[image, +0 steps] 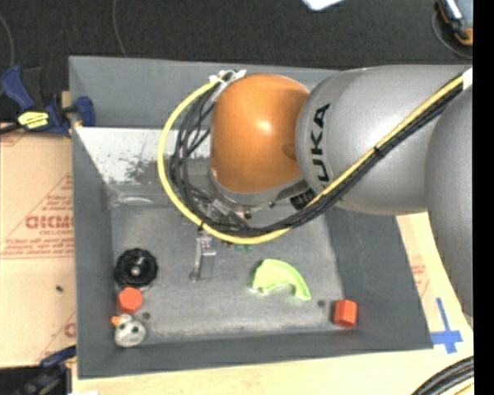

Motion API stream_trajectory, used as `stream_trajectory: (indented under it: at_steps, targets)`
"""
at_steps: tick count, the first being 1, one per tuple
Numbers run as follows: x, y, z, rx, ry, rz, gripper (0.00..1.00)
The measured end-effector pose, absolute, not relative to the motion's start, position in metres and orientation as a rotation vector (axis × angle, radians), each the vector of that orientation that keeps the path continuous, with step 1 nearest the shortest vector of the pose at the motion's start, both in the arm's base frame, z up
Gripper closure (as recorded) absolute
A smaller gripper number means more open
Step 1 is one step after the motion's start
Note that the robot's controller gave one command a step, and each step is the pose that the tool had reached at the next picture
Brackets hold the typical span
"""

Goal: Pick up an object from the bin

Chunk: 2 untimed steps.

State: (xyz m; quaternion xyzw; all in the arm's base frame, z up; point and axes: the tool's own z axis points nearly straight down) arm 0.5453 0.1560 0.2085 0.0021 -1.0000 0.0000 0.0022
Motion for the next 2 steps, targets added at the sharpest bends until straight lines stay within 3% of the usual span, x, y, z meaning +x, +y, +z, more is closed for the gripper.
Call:
stream_trajectory:
  at_steps: [1,2]
  targets:
    - [0.547,0.155,0.213,0.000,-3.145,-0.002,0.00]
    - [0.568,0.109,0.164,0.097,-3.137,0.001,0.00]
